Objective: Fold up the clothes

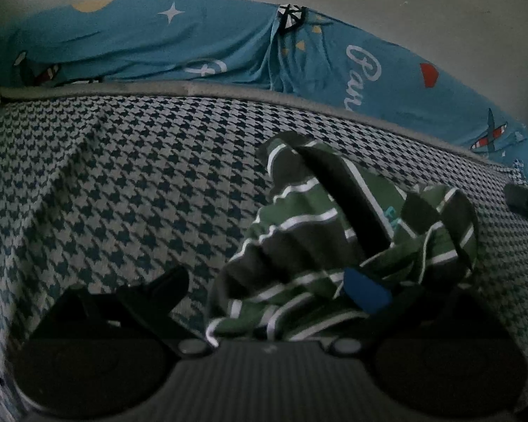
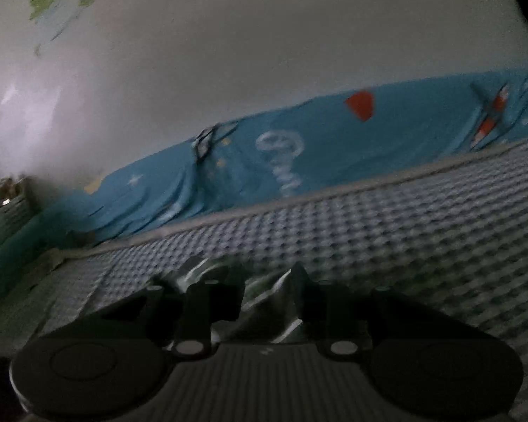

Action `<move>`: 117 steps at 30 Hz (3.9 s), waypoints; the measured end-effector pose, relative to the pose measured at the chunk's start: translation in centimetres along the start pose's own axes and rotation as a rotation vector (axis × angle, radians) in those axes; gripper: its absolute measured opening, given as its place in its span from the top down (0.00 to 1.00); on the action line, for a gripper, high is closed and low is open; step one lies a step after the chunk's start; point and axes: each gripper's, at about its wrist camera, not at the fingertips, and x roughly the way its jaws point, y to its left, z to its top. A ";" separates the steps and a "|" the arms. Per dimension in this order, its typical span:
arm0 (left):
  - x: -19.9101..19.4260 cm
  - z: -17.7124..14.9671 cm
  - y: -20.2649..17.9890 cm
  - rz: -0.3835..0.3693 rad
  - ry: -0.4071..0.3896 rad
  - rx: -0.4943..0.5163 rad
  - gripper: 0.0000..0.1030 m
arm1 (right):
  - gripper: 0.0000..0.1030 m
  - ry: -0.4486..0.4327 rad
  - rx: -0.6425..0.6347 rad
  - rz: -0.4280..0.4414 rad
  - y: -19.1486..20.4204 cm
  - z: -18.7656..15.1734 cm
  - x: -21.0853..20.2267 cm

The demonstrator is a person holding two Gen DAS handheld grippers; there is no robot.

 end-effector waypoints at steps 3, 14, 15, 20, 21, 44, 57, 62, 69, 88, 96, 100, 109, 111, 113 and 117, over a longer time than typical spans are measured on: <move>0.1 -0.3 0.2 -0.002 -0.003 -0.010 0.04 | 0.70 0.062 -0.022 0.052 1.1 -1.0 0.8; 0.0 -0.5 0.8 0.004 -0.007 -0.017 0.04 | 0.61 0.193 -0.126 0.148 4.4 -4.0 3.0; -0.1 -0.5 0.9 0.006 -0.008 -0.019 0.04 | 0.61 0.194 -0.141 0.149 4.6 -4.3 3.1; -0.5 -0.2 1.5 0.032 -0.027 -0.030 0.04 | 0.93 0.193 -0.164 0.166 5.1 -4.9 2.8; -0.6 -0.2 1.7 0.041 -0.035 -0.032 0.04 | 0.93 0.191 -0.159 0.175 5.1 -4.9 2.6; -3.8 -3.7 4.4 0.101 -0.033 -0.080 0.04 | 0.91 0.356 -0.248 0.441 11.6 -12.5 -2.6; -4.7 -3.7 4.8 0.079 -0.041 -0.088 0.04 | 0.86 0.200 -0.123 0.278 8.8 -9.6 -2.7; -4.7 -3.8 4.0 0.043 -0.026 -0.059 0.03 | 0.71 0.145 -0.101 0.160 8.2 -8.6 -1.8; -4.0 -4.8 2.3 0.017 0.024 0.006 0.03 | 0.62 0.110 -0.068 0.077 7.9 -7.5 0.2; -3.9 -5.6 1.4 0.004 0.074 0.078 0.00 | 0.48 0.177 -0.009 -0.026 8.3 -7.8 5.2; -4.1 -5.4 1.4 -0.015 0.065 0.065 0.00 | 0.87 0.181 -0.018 -0.065 7.6 -9.1 5.6; -4.5 -5.3 1.3 -0.021 0.040 0.059 0.00 | 0.89 0.141 -0.013 -0.037 7.5 -9.0 4.3; -4.7 -5.0 1.8 0.022 0.006 0.040 0.00 | 0.89 0.102 -0.007 -0.007 6.8 -8.8 1.7; -4.7 -5.0 2.2 0.042 0.001 0.024 0.00 | 0.89 0.084 -0.002 -0.015 6.3 -8.6 1.0; -4.7 -4.9 2.7 0.067 0.000 0.006 0.00 | 0.90 0.073 0.022 -0.031 5.6 -8.4 0.4; -4.5 -4.7 3.7 0.109 -0.002 -0.040 0.00 | 0.91 0.063 0.077 -0.057 4.0 -8.1 -0.3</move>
